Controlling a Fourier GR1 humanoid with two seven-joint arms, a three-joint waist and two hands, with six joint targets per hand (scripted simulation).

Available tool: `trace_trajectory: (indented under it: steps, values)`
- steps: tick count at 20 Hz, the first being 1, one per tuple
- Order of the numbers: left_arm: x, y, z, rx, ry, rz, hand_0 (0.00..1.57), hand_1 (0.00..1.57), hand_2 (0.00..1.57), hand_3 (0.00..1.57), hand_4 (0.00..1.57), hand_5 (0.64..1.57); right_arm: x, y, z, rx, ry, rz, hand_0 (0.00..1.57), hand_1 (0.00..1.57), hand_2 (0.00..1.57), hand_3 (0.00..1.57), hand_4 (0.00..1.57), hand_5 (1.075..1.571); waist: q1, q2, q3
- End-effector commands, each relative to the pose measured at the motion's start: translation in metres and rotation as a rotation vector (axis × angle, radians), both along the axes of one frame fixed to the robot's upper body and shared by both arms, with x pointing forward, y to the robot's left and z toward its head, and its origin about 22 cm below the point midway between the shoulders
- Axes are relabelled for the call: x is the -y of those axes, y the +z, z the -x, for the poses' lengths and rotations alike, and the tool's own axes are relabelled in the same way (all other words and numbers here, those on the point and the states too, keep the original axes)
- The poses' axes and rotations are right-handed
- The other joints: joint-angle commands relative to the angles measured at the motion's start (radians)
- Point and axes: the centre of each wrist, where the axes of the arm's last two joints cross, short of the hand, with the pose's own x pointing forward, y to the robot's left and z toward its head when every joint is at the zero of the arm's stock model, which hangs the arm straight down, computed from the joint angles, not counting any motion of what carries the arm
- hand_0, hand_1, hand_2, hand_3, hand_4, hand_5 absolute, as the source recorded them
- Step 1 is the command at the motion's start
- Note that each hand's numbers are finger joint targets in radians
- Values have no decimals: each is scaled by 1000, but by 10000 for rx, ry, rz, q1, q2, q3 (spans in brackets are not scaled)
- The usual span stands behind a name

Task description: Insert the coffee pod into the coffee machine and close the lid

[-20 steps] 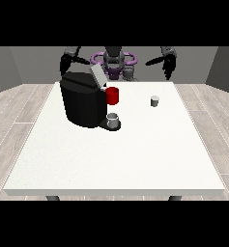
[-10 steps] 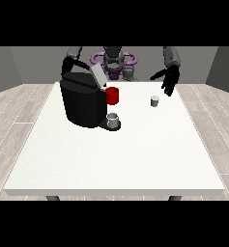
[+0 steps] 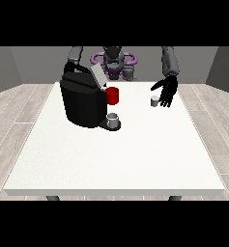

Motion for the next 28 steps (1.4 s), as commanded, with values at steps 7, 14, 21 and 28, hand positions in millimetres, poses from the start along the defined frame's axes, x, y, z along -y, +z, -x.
trace_trajectory:
  steps: [7,14,21,28]
  values:
    - [50,-24,-15,1235,-811,-1794,1071,1071,1107,914,448,1571,-3,-10,-18,-835,-121,-138,0,0,0,0,0,1571,302,-164,0]
    - [31,-23,-24,165,-1155,-3527,826,826,998,857,340,1571,-7,-13,-25,-900,25,250,0,0,0,0,0,1571,210,-110,1]
    - [10,-20,-26,-550,-1543,-4335,730,730,961,849,392,1571,4,-40,-20,-1002,130,-325,0,0,0,0,0,1571,343,-163,3]
    - [31,-26,-38,-32,-1956,-4119,1149,1149,1257,1162,466,1571,2,-48,-22,-1447,-53,-402,0,0,0,0,0,1571,383,-464,2]
